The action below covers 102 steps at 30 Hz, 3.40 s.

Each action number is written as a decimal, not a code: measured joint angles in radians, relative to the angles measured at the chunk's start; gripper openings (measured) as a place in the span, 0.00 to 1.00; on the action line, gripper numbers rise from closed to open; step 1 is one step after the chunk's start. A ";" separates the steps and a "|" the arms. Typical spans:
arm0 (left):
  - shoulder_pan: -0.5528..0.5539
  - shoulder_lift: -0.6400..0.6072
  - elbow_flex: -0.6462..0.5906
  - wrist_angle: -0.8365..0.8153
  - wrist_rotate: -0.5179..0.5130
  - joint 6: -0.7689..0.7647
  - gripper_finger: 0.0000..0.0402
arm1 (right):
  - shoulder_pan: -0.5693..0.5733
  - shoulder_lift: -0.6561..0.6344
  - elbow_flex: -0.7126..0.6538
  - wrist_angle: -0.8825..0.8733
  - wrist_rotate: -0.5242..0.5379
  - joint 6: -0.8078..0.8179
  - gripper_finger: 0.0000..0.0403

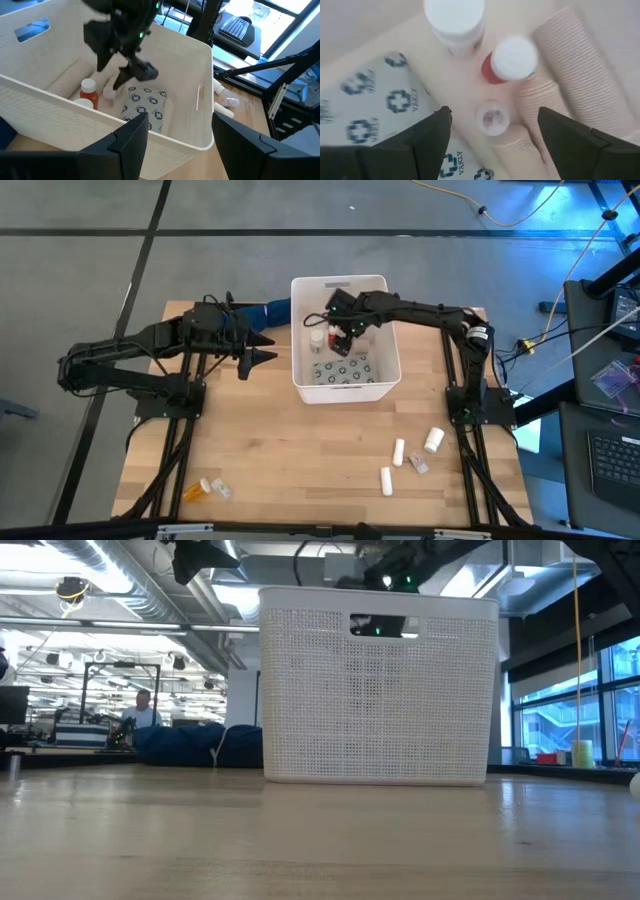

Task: Pick & place medical supplies in basket/bin
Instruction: Put the left transparent medicine bottle into the bin

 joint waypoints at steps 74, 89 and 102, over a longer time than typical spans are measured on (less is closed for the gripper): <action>-1.047 0.509 0.000 -0.077 -0.088 -0.723 0.26 | 0.915 0.000 0.171 -0.018 0.138 0.484 0.73; -0.980 0.606 0.000 0.084 0.050 -0.654 0.40 | 0.868 0.000 0.161 -0.017 0.135 0.482 0.73; -0.950 0.606 0.000 0.189 -0.031 -0.502 0.54 | 0.838 0.000 0.161 -0.019 0.135 0.456 0.73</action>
